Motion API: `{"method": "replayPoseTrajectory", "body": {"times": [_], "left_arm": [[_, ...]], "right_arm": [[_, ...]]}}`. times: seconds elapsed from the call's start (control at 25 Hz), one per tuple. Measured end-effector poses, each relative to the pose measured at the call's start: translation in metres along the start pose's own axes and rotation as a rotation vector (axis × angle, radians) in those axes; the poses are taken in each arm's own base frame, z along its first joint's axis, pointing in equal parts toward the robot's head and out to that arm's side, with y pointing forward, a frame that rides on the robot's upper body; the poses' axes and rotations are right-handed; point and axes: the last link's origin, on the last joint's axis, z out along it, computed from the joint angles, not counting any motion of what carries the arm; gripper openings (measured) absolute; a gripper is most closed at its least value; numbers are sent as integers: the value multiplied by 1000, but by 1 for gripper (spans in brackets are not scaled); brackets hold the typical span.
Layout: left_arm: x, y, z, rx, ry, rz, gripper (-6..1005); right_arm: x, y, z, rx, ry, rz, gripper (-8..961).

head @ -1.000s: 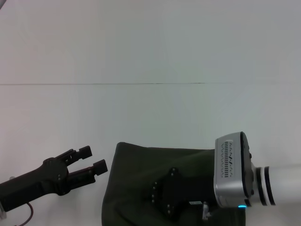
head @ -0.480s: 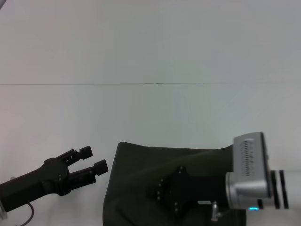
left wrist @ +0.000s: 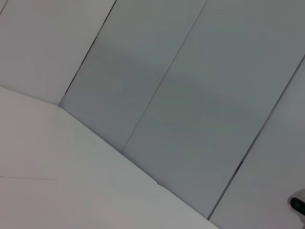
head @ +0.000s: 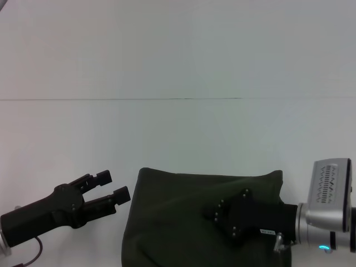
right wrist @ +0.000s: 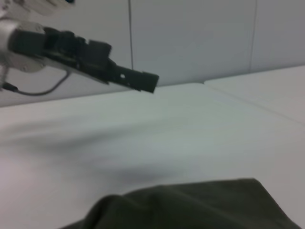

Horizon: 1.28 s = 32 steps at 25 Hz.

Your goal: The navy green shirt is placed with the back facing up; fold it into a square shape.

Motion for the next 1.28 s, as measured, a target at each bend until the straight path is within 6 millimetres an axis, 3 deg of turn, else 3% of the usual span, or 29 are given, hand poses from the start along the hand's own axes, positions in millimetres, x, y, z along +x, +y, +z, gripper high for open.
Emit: {"method": "replayPoseTrajectory", "body": {"times": [0.36, 0.48, 0.64, 0.92, 1.28], "left_arm": [[0, 0, 2, 0, -3, 2, 947], [1, -1, 3, 2, -2, 3, 947], [2, -1, 5, -3, -4, 7, 946], [4, -1, 9, -12, -5, 12, 945], [3, 0, 12, -17, -7, 11, 943]], "right_arm": [[5, -4, 7, 24, 67, 23, 0], [1, -2, 1, 6, 16, 28, 0], [-4, -1, -23, 22, -94, 41, 0], [17, -7, -52, 172, -106, 98, -1], [39, -12, -46, 246, 25, 142, -1]]}}
